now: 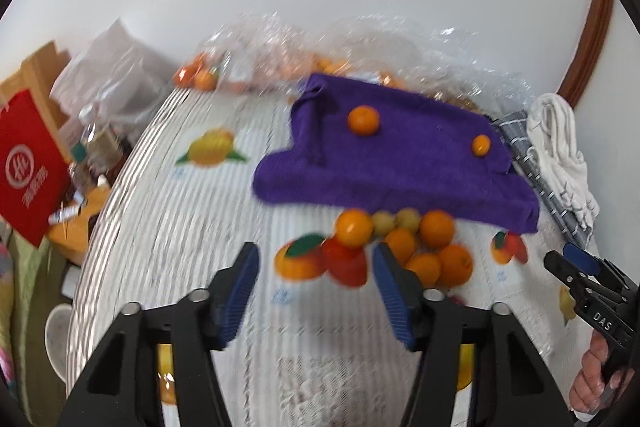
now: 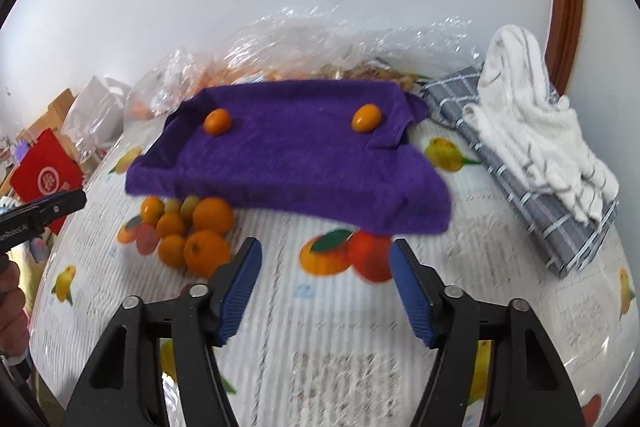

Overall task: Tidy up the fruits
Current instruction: 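Move both grippers back toward the remaining fruit cluster, then grasp the red strawberry with the right gripper while the left gripper grasps an orange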

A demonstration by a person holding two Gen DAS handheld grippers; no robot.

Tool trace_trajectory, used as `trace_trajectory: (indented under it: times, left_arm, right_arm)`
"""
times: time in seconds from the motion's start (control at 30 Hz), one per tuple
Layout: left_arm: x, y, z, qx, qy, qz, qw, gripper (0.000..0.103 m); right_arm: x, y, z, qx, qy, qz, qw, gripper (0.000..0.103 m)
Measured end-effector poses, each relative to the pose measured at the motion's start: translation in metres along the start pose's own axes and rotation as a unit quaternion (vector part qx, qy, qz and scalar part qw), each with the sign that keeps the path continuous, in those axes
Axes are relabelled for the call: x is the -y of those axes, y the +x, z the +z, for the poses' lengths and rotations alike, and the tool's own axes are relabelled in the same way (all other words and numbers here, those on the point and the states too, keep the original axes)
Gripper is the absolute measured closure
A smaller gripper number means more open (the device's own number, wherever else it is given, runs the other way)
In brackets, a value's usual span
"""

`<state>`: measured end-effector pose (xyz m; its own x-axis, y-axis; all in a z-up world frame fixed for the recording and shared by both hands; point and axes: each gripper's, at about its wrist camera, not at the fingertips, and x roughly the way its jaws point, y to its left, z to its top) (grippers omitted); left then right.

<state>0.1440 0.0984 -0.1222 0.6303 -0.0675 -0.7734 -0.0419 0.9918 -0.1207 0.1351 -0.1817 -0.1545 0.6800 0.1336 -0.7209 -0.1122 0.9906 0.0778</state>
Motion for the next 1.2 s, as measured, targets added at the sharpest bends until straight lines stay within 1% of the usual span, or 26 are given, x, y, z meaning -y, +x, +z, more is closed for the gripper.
trace_trajectory:
  times: [0.03,0.1,0.13,0.2,0.3,0.47,0.53,0.6,0.7,0.8,0.87,0.9,0.97,1.03,1.07,1.13,1.2]
  left_arm:
    - [-0.005,0.002,-0.006,-0.004,-0.005,0.004,1.0,0.04]
    - [-0.012,0.004,-0.016,-0.009,-0.01,0.011,0.9999,0.04]
    - [-0.014,0.005,-0.019,-0.01,-0.012,0.014,0.9998,0.039]
    - [-0.022,0.007,-0.028,-0.014,-0.017,0.027,0.9994,0.039]
    - [-0.031,0.013,-0.038,-0.014,-0.022,0.034,0.9991,0.039]
    - [-0.044,0.021,-0.05,-0.021,-0.032,0.03,0.9988,0.04]
    - [-0.047,0.023,-0.053,-0.02,-0.031,0.024,0.999,0.04]
    - [-0.048,0.025,-0.055,-0.02,-0.021,0.028,0.9992,0.04]
    - [-0.051,0.031,-0.058,-0.035,-0.018,0.027,0.9989,0.04]
    - [-0.054,0.03,-0.061,-0.021,-0.016,0.019,0.9995,0.04]
    - [-0.053,0.03,-0.063,-0.016,-0.011,0.021,0.9996,0.04]
    - [-0.052,0.03,-0.064,-0.013,-0.009,0.023,0.9996,0.04]
    - [-0.05,0.03,-0.065,-0.009,-0.004,0.028,0.9996,0.04]
    - [-0.049,0.029,-0.067,-0.005,-0.001,0.033,0.9995,0.04]
    - [-0.047,0.029,-0.067,-0.005,0.001,0.034,0.9994,0.04]
    - [-0.044,0.029,-0.066,-0.006,0.001,0.031,0.9995,0.04]
    - [-0.042,0.028,-0.065,-0.008,-0.005,0.019,0.9998,0.04]
  right_arm:
    - [-0.003,0.0,-0.003,-0.002,-0.005,0.002,1.0,0.047]
    - [-0.013,0.002,-0.011,-0.005,-0.022,0.012,1.0,0.054]
    - [-0.017,0.003,-0.014,-0.006,-0.028,0.015,0.999,0.056]
    - [-0.027,0.007,-0.019,-0.011,-0.039,0.022,0.999,0.056]
    - [-0.041,0.015,-0.024,-0.018,-0.051,0.042,0.998,0.056]
    - [-0.067,0.026,-0.035,-0.023,-0.078,0.068,0.994,0.056]
    - [-0.076,0.032,-0.037,-0.028,-0.09,0.069,0.993,0.056]
    - [-0.084,0.039,-0.039,-0.033,-0.097,0.067,0.992,0.056]
    - [-0.092,0.047,-0.04,-0.04,-0.103,0.068,0.992,0.056]
    - [-0.098,0.053,-0.04,-0.043,-0.113,0.062,0.991,0.056]
    - [-0.099,0.059,-0.039,-0.047,-0.112,0.056,0.991,0.059]
    - [-0.098,0.062,-0.039,-0.051,-0.107,0.056,0.991,0.062]
    - [-0.098,0.063,-0.039,-0.043,-0.105,0.055,0.992,0.064]
    - [-0.099,0.063,-0.039,-0.039,-0.113,0.052,0.991,0.077]
    - [-0.099,0.063,-0.04,-0.036,-0.118,0.049,0.991,0.081]
    - [-0.098,0.062,-0.04,-0.033,-0.12,0.053,0.991,0.081]
    - [-0.094,0.057,-0.041,-0.031,-0.12,0.062,0.99,0.081]
